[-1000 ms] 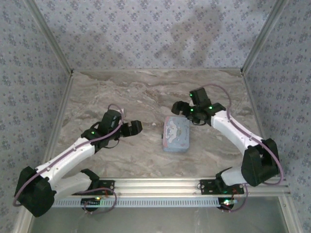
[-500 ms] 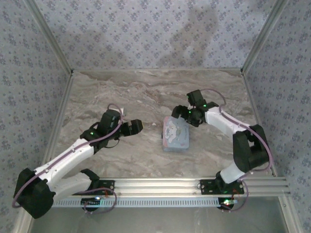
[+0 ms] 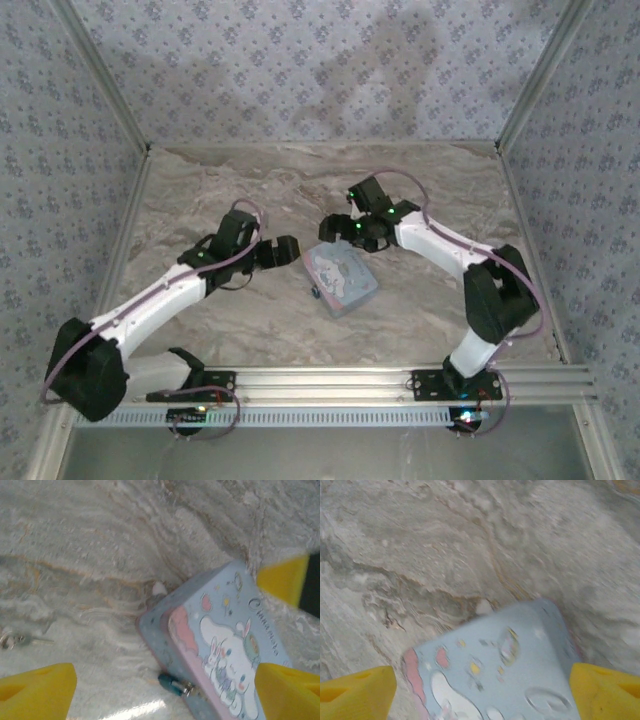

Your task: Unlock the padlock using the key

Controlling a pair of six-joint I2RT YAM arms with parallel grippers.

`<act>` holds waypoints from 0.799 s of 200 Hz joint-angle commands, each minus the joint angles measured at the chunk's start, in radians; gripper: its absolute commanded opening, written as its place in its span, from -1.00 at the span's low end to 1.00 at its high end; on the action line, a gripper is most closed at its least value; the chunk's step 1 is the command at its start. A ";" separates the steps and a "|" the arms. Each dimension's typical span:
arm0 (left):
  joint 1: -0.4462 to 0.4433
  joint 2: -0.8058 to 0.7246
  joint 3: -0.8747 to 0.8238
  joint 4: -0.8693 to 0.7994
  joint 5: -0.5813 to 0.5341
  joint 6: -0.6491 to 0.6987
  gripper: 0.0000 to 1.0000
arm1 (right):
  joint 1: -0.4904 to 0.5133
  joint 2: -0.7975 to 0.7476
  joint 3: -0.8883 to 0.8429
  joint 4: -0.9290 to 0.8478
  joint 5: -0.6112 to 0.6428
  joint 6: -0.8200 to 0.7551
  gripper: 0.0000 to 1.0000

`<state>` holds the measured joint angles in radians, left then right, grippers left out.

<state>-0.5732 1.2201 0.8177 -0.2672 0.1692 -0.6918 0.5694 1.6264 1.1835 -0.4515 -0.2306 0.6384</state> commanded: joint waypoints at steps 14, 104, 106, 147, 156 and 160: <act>0.021 0.170 0.181 -0.009 0.127 0.093 0.84 | -0.017 -0.254 -0.165 -0.107 0.096 0.062 0.82; -0.001 0.593 0.520 -0.127 0.328 0.221 0.73 | 0.050 -0.583 -0.559 0.053 0.012 0.365 0.69; -0.001 0.599 0.522 -0.128 0.330 0.222 0.73 | 0.051 -0.581 -0.561 0.060 0.010 0.368 0.69; -0.025 0.650 0.528 -0.139 0.353 0.224 0.65 | 0.070 -0.504 -0.566 0.201 -0.030 0.407 0.68; -0.026 0.631 0.503 -0.121 0.346 0.217 0.65 | 0.070 -0.490 -0.563 0.226 -0.030 0.413 0.67; -0.025 0.621 0.491 -0.110 0.345 0.211 0.65 | 0.069 -0.484 -0.560 0.236 -0.031 0.412 0.67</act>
<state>-0.5888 1.8751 1.3331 -0.3733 0.4847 -0.4896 0.6334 1.1149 0.6182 -0.3279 -0.2367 1.0008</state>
